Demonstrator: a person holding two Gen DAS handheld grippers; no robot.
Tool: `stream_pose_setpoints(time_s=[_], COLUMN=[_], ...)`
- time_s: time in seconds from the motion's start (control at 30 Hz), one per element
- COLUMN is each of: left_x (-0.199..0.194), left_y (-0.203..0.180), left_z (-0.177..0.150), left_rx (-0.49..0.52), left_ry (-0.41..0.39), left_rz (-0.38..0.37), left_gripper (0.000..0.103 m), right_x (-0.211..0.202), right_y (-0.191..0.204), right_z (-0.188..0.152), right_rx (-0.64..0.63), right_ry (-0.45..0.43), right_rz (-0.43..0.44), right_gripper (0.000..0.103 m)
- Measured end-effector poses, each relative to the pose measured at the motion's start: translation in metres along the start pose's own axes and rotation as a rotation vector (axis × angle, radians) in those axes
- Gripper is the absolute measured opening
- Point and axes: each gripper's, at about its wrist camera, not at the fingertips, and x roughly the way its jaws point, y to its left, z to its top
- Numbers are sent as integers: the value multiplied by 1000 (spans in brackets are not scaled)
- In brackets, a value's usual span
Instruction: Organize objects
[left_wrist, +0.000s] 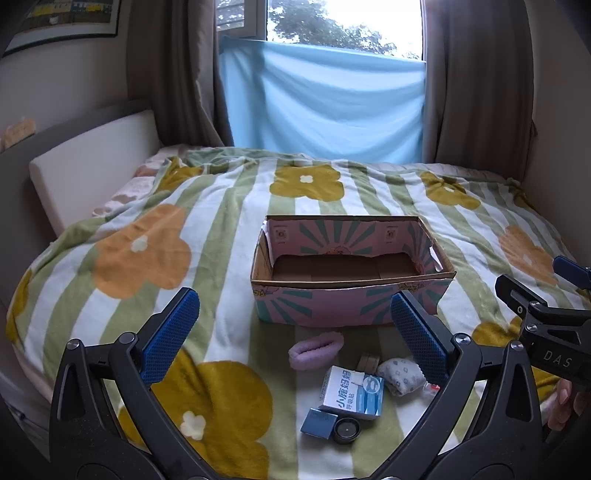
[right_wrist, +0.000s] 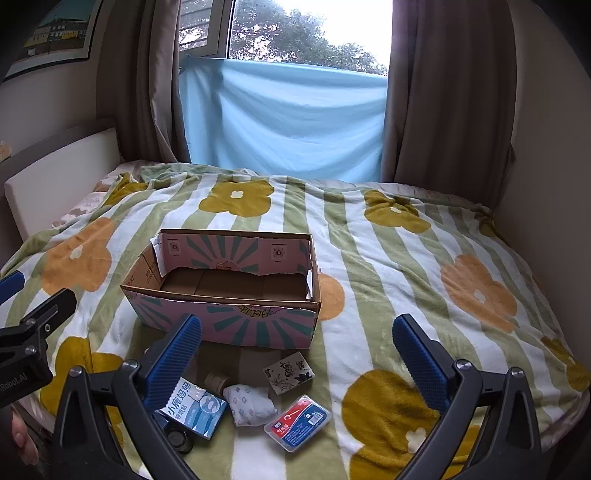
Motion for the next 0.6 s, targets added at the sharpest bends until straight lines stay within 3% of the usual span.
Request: stream_pose_setpoints(time_s=[0.6], left_x=[0], left_y=[-2], left_z=[-2], left_rx=[14], left_ry=[3], left_rz=[6], left_gripper=[103], right_x=[-2], right_y=[4], right_z=[2], right_rx=[-8], right_ry=[4], right_rz=[11], right_gripper=[103])
